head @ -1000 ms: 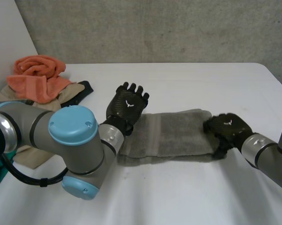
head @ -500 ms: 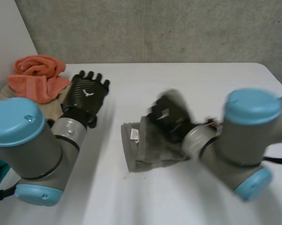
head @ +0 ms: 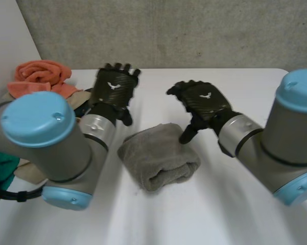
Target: Fold the laundry.
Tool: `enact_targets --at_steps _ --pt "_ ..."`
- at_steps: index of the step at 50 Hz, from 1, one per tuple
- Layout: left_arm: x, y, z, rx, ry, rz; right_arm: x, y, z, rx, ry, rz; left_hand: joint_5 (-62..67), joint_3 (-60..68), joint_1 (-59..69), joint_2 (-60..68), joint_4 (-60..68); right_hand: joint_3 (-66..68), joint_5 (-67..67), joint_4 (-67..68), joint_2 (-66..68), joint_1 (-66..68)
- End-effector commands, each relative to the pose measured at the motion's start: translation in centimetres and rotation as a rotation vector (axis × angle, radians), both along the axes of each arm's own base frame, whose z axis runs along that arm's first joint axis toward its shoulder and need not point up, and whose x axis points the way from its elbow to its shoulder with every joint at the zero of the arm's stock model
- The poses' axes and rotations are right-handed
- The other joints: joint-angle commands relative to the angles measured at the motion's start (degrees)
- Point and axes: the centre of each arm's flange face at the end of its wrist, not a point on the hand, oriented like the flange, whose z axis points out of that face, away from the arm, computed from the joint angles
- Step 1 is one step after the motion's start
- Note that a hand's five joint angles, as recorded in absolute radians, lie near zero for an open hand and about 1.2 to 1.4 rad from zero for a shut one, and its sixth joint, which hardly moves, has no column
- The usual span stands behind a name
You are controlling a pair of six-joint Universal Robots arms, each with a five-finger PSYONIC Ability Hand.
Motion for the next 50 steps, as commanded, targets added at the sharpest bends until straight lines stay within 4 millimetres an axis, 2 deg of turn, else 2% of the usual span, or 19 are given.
enact_targets --at_steps 1,7,11,18,19,23,26,30,35,39,42,43,48,50 --pt "-1.5 2.4 -2.8 0.172 -0.009 -0.028 -0.1 -1.2 -2.0 0.142 0.054 0.016 -0.1 0.7 1.0 1.0 1.1 -1.9 -3.8 -3.3 -2.3 -1.4" --pt "-1.1 3.6 -4.6 0.253 0.006 0.079 1.0 -2.2 -3.7 0.253 0.082 0.085 1.2 2.0 2.4 2.4 2.5 -1.9 -3.8 -3.3 -2.3 -1.4" --pt "-1.8 5.0 -5.6 0.272 -0.016 0.06 1.6 -2.9 -4.8 0.298 0.097 0.108 1.1 1.9 2.2 2.2 2.3 -1.9 -3.8 -3.3 -2.3 -1.4" --pt "-2.5 4.8 -9.0 0.328 -0.098 0.052 1.6 -3.8 -7.5 0.261 0.243 0.113 1.2 2.0 2.4 2.4 2.5 -1.9 -3.8 -3.3 -2.3 -1.4" --pt "-2.4 4.7 -10.0 0.355 -0.129 0.059 1.5 -3.9 -7.8 0.253 0.263 0.108 1.2 2.0 2.4 2.4 2.5 -1.9 -3.8 -3.3 -2.3 -1.4" --pt "-2.3 4.4 -11.5 0.391 -0.186 0.07 1.1 -4.1 -9.1 0.213 0.37 0.087 1.2 2.0 2.4 2.4 2.5 -1.9 -3.8 -3.3 -2.3 -1.4" --pt "-2.0 3.5 -11.4 0.386 -0.19 0.088 0.9 -4.0 -9.8 0.199 0.416 0.097 1.1 1.9 2.2 2.2 2.3 -1.2 -3.1 -2.5 -1.6 -0.6" --pt "-1.6 2.0 -10.8 0.373 -0.187 0.082 0.9 -3.9 -9.5 0.199 0.4 0.096 1.4 2.2 2.6 2.6 2.6 1.9 -0.1 0.5 1.4 2.4" --pt "-2.0 2.1 -10.7 0.377 -0.2 0.013 1.0 -4.0 -8.3 0.193 0.333 0.077 1.6 2.4 2.7 2.7 2.8 2.2 0.3 0.9 1.8 2.8" --pt "-2.0 2.3 -10.7 0.385 -0.205 -0.002 1.1 -4.1 -8.4 0.183 0.307 0.073 1.1 1.9 2.2 2.2 2.3 2.9 0.9 1.5 2.5 3.4" --pt "-1.9 2.2 -9.7 0.368 -0.19 -0.004 1.1 -3.9 -8.2 0.173 0.295 0.071 0.7 1.5 1.9 1.9 2.0 2.5 0.6 1.2 2.1 3.1" --pt "-1.8 2.0 -7.9 0.336 -0.16 -0.005 1.0 -3.9 -7.7 0.156 0.278 0.059 0.4 1.2 1.5 1.5 1.6 1.9 -0.1 0.5 1.5 2.4" --pt "-1.7 2.3 -1.6 0.229 -0.054 -0.102 0.2 -3.7 -5.6 0.117 0.18 0.005 -0.9 -0.2 0.2 0.2 0.3 -0.6 -2.6 -2.0 -1.1 -0.1" --pt "-1.6 2.6 -0.1 0.203 -0.031 -0.149 -0.6 -2.7 -4.4 0.129 0.084 -0.03 -0.9 -0.2 0.2 0.2 0.3 -1.3 -3.3 -2.7 -1.7 -0.8"
